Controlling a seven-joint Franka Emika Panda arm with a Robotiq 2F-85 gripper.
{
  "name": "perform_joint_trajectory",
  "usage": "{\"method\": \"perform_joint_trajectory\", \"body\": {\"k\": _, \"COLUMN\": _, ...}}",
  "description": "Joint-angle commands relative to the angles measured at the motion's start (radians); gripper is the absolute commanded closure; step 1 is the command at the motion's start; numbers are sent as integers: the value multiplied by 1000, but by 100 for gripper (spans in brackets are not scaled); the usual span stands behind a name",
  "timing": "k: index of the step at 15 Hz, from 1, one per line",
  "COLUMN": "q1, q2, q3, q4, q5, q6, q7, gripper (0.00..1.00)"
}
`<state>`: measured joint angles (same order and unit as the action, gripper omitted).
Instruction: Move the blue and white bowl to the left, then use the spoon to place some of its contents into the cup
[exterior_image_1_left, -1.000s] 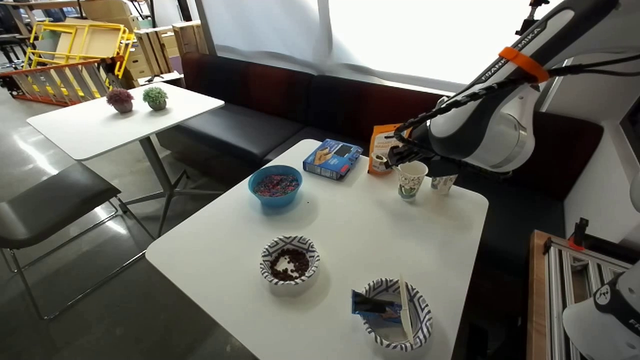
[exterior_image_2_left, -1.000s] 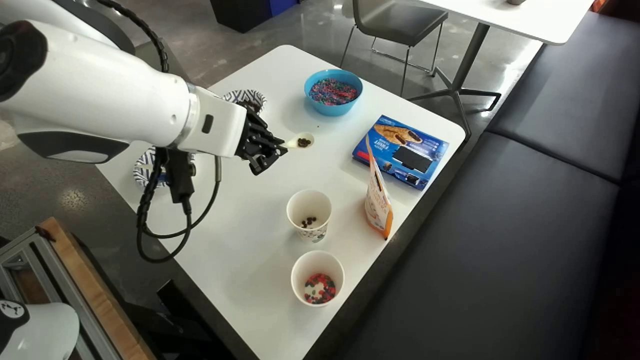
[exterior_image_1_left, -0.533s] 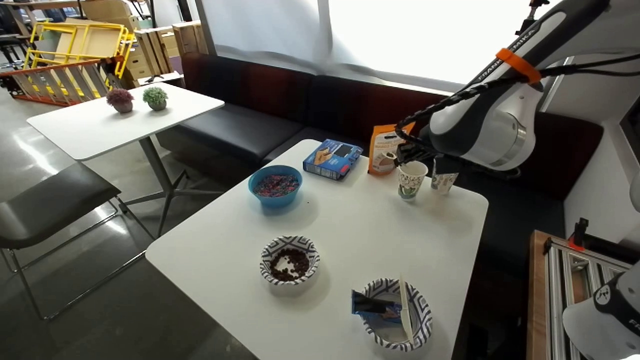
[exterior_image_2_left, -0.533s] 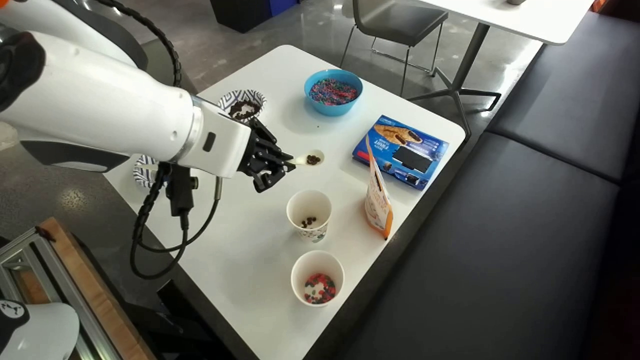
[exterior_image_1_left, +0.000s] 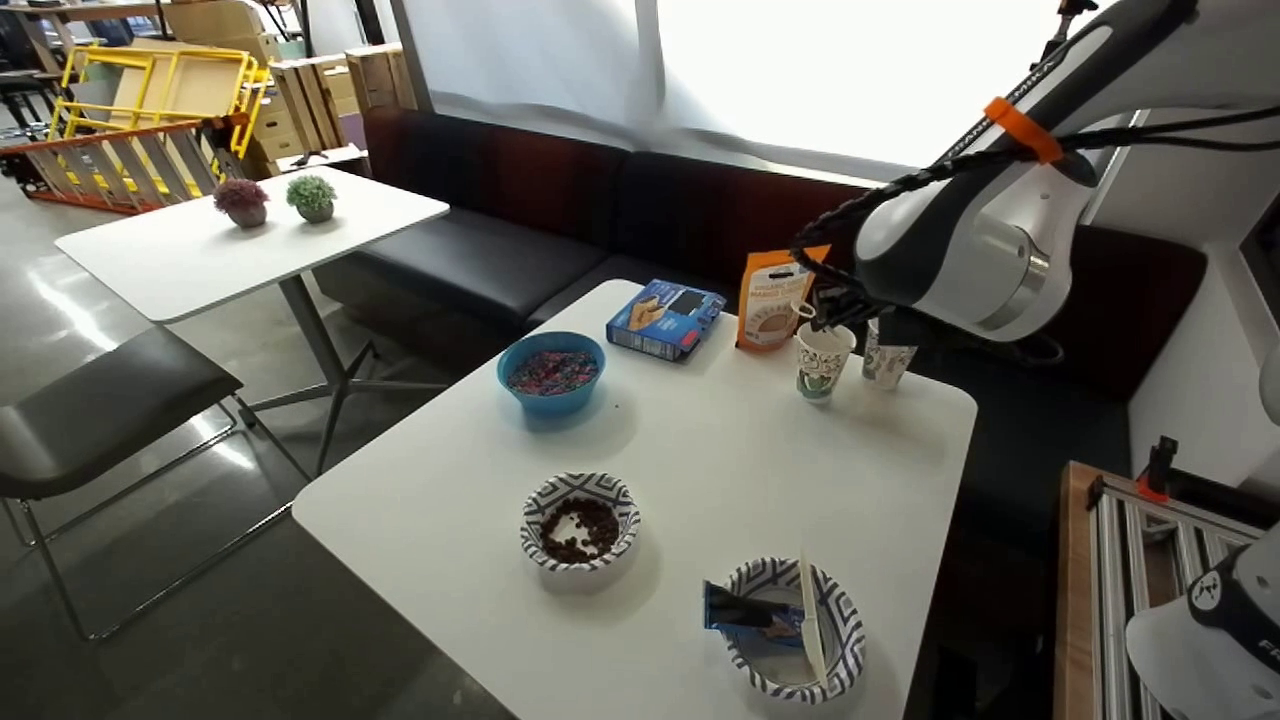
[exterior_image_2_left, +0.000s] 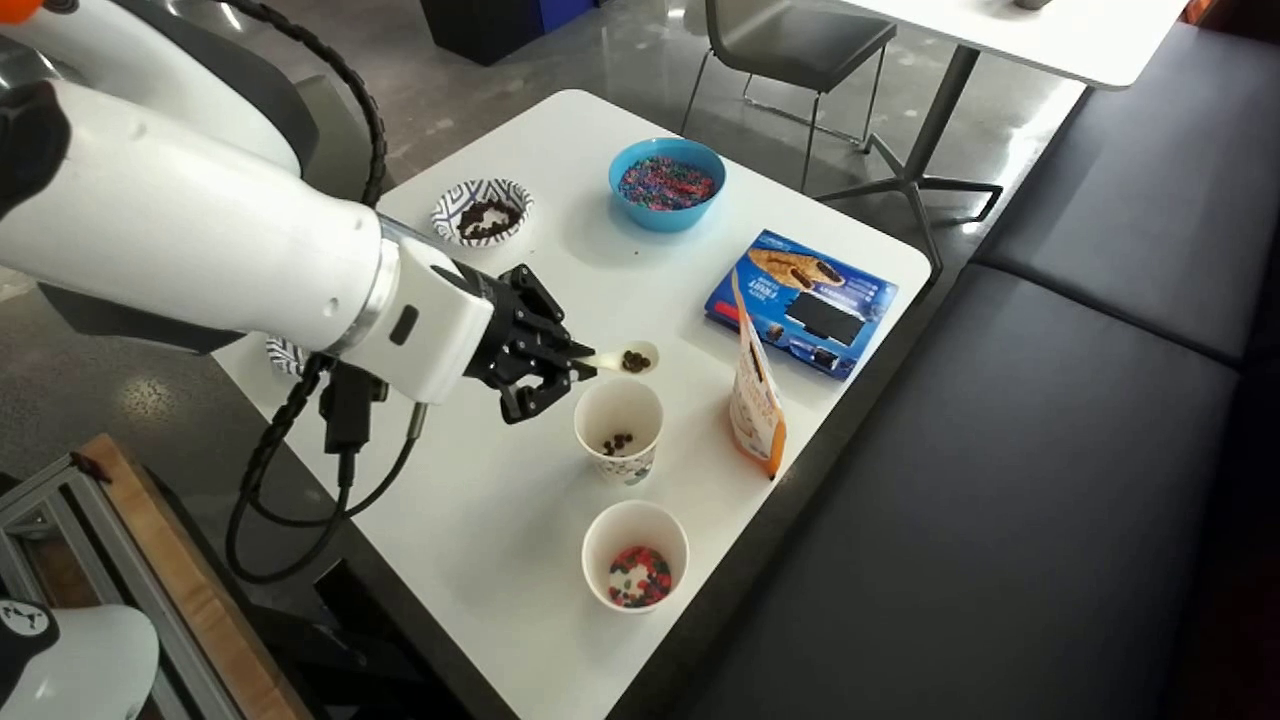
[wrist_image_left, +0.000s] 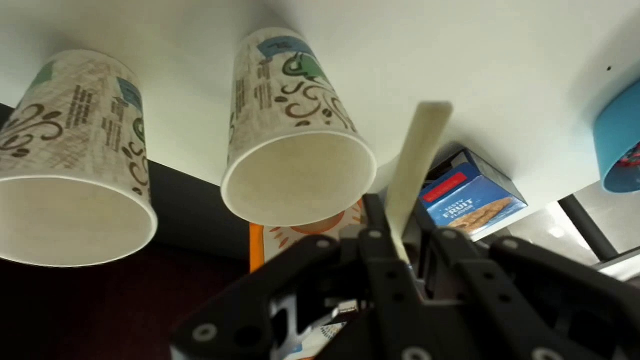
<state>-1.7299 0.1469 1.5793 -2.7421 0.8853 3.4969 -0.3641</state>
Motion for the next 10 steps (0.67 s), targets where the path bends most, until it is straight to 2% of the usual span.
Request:
{"method": "perform_joint_trajectory", "body": {"k": 1, "q1": -12, "q2": -1, "q3": 5, "q4": 0, "q5": 90, "q6": -4, "q7": -51, "gripper": 96}}
{"method": "perform_joint_trajectory", "body": {"k": 10, "q1": -62, "q2": 103, "q3": 31, "q4": -6, "q5": 178, "q6": -33, "q7": -214, "gripper": 96}}
